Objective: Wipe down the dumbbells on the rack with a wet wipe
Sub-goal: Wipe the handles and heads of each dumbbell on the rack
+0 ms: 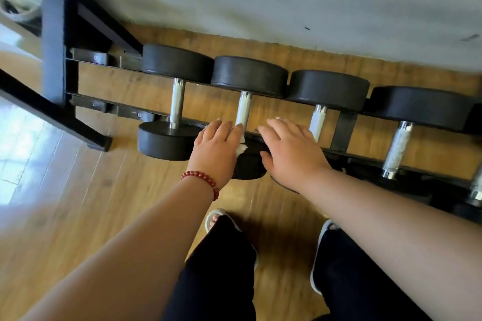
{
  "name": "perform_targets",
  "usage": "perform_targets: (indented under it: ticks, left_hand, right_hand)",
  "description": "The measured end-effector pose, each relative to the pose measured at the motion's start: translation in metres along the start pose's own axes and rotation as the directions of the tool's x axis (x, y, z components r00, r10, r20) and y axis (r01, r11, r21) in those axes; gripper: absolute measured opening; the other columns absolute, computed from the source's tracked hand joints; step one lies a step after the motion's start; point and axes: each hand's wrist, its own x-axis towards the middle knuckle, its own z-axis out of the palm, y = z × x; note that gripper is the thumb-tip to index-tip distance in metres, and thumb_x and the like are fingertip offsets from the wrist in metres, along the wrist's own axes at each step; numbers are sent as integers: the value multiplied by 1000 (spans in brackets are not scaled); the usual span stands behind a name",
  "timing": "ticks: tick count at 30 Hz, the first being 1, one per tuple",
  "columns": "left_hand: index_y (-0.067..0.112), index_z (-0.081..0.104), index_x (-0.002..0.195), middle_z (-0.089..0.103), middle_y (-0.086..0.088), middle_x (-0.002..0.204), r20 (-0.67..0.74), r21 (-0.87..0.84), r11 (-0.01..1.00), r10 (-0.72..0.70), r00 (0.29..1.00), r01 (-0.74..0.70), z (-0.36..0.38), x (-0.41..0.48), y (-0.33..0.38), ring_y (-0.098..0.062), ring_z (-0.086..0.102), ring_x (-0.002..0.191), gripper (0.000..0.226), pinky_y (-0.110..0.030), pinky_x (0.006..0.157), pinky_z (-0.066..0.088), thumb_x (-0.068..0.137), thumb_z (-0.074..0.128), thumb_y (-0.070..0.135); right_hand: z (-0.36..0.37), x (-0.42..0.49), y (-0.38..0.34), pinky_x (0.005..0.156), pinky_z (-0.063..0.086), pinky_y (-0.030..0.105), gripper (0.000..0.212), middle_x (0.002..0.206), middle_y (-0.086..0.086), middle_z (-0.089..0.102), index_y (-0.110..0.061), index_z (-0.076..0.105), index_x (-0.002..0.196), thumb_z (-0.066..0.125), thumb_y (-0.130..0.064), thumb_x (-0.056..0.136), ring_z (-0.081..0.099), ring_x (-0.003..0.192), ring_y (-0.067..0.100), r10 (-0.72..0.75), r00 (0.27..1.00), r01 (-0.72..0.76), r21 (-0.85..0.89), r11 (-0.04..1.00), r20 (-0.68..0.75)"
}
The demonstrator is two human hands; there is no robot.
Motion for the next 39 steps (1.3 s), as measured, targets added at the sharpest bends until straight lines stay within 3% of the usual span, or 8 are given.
perform_targets:
  ticks: [13,21,31,36,39]
  left_hand:
    - [22,11,155,13,-2,160,11,61,997,40,999,-41,-121,-46,-74,-26,5,148,70,-39,120,6,97,51,21]
    - [21,8,155,11,-4,160,29,122,988,87,996,-90,-160,-41,-90,-27,4,148,72,-40,120,5,96,51,19]
    - [21,7,155,8,-5,162,42,129,983,128,991,-132,-172,-20,-119,-26,2,149,72,-39,120,1,97,49,17]
    - [22,8,155,5,-5,162,49,159,956,243,969,-248,-175,-5,-159,-27,0,149,72,-40,120,1,96,50,14]
    - [22,8,154,5,-5,162,71,194,923,323,944,-331,-178,-2,-190,-27,0,149,76,-39,120,2,95,55,15]
  right_hand:
    - [-91,16,-121,115,19,40,54,155,8,28,-15,33,148,47,-31,98,20,145,26,96,995,-96,-21,995,1]
    - [-112,31,-142,103,39,49,47,137,18,51,-6,58,126,69,-23,84,46,131,36,106,994,-106,10,994,-40]
    - [-127,68,-154,115,21,42,55,152,9,33,-14,37,146,51,-31,96,24,144,27,147,989,-147,-11,989,-17]
    - [-112,86,-189,114,24,43,47,148,12,39,-9,48,137,55,-28,94,30,142,29,261,964,-259,45,965,-49]
    - [-100,91,-215,115,22,42,48,151,10,35,-11,44,140,52,-29,96,27,143,28,365,929,-361,64,930,-62]
